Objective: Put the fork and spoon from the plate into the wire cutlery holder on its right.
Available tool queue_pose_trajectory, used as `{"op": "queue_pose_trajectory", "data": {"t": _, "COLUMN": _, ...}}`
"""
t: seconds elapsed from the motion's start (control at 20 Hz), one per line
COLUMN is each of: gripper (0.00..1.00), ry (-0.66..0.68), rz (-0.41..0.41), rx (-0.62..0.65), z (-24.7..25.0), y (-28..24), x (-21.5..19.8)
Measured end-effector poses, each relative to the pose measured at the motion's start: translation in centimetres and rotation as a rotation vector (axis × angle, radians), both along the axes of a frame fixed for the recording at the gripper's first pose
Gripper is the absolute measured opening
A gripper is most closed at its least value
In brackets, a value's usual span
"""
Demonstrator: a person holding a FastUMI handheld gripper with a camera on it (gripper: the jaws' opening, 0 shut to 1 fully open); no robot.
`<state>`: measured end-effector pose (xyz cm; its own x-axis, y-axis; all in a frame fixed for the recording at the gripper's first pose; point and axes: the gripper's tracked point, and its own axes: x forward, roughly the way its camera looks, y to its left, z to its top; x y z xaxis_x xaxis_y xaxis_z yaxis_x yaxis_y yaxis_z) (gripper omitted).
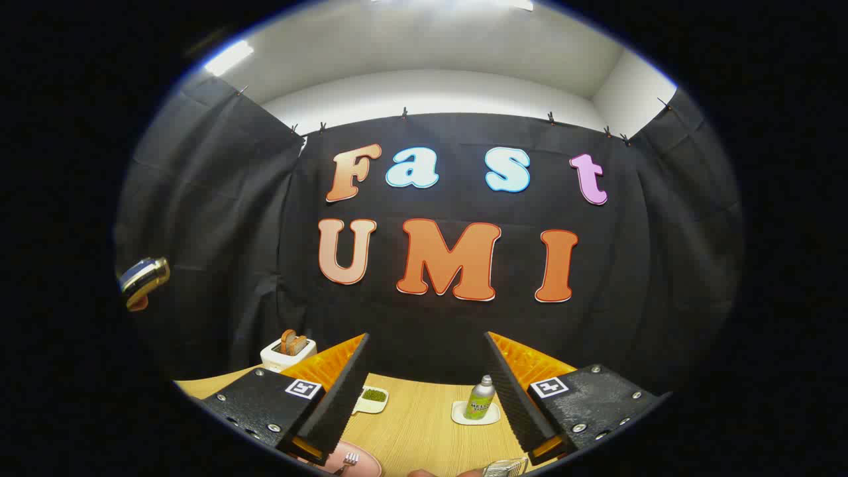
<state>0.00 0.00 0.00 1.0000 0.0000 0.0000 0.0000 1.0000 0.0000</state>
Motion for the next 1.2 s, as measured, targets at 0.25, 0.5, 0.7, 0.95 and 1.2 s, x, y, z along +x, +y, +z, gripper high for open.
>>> {"op": "queue_pose_trajectory", "data": {"t": 0.25, "gripper": 0.98, "ry": 0.036, "rz": 0.016, "rx": -0.001, "z": -1.5, "y": 1.3, "x": -0.2}}
{"op": "queue_pose_trajectory", "data": {"t": 0.5, "gripper": 0.99, "ry": 0.056, "rz": 0.031, "rx": 0.016, "z": -2.1, "y": 2.8, "x": -0.4}}
{"op": "queue_pose_trajectory", "data": {"t": 0.7, "gripper": 0.99, "ry": 0.050, "rz": 0.020, "rx": 0.013, "z": -1.9, "y": 3.1, "x": -0.4}}
{"op": "queue_pose_trajectory", "data": {"t": 0.95, "gripper": 0.99, "ry": 0.131, "rz": 0.049, "rx": 0.014, "z": -5.5, "y": 5.0, "x": -0.9}}
{"op": "queue_pose_trajectory", "data": {"t": 1.2, "gripper": 0.98, "ry": 0.332, "rz": 0.117, "rx": 0.031, "z": -12.1, "y": 8.5, "x": -1.3}}
